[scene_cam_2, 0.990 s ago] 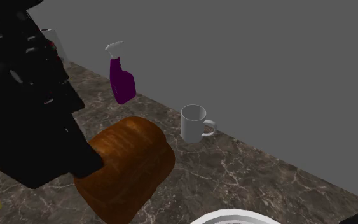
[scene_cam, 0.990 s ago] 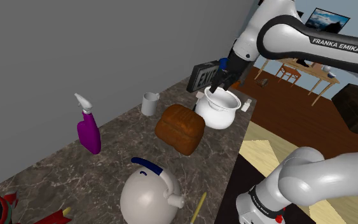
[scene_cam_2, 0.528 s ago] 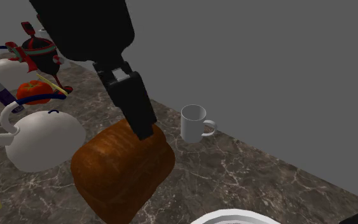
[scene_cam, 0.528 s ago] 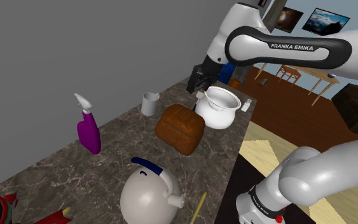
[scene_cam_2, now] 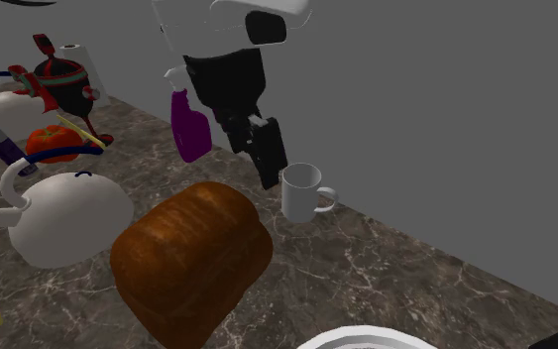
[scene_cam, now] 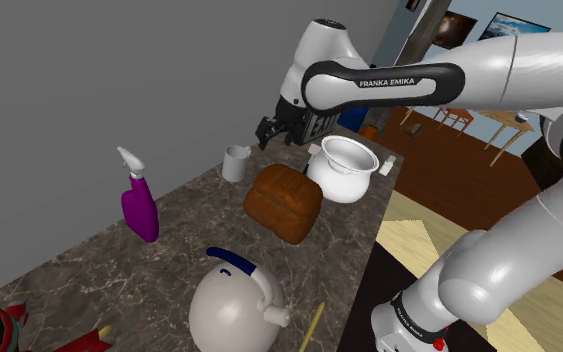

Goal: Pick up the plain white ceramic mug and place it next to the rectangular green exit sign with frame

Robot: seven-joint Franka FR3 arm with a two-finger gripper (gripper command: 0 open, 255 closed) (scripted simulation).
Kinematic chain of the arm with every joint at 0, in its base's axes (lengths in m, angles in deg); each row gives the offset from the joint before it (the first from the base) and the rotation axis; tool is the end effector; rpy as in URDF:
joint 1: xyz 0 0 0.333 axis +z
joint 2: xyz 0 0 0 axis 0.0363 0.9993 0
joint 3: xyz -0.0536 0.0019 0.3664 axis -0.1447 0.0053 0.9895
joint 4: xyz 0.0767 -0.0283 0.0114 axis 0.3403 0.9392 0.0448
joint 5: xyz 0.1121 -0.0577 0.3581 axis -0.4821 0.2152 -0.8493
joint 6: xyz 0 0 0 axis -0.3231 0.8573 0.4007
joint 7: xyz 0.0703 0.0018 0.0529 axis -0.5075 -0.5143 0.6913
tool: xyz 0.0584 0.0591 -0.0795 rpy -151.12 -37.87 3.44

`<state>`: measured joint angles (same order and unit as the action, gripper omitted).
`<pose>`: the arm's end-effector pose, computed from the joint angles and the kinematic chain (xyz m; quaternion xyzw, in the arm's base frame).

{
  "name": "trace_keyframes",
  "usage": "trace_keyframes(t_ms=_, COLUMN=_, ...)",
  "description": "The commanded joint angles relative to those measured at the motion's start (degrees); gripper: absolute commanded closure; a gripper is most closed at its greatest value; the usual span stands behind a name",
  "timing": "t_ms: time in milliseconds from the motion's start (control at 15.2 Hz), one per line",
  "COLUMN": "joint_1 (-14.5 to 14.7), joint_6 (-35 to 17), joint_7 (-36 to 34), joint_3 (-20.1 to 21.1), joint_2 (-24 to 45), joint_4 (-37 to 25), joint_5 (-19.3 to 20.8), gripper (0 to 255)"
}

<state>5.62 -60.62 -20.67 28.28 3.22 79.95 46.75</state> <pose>0.5106 0.1264 0.5300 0.9960 -0.0339 0.0827 0.0019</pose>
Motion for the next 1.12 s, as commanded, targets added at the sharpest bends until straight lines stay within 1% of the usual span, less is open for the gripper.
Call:
trace_keyframes(t_ms=0, joint_1=0.28, joint_6=-1.63, joint_7=-1.94, joint_3=0.67, joint_2=3.94, joint_4=-2.31, joint_5=1.55, gripper=0)
trace_keyframes(t_ms=330, joint_1=1.82, joint_6=-3.29, joint_7=-6.81, joint_3=1.51, joint_2=15.05, joint_4=-11.47, joint_5=6.10, gripper=0)
trace_keyframes(t_ms=660, joint_1=4.41, joint_6=-2.91, joint_7=-10.68, joint_3=1.06, joint_2=26.59, joint_4=-23.02, joint_5=10.24, gripper=0)
trace_keyframes(t_ms=726, joint_1=4.70, joint_6=-2.78, joint_7=-10.94, joint_3=0.94, joint_2=27.62, joint_4=-24.16, joint_5=10.52, gripper=0)
trace_keyframes(t_ms=1056, joint_1=4.78, joint_6=-5.50, joint_7=-11.34, joint_3=0.53, joint_2=29.83, joint_4=-23.61, joint_5=11.20, gripper=0)
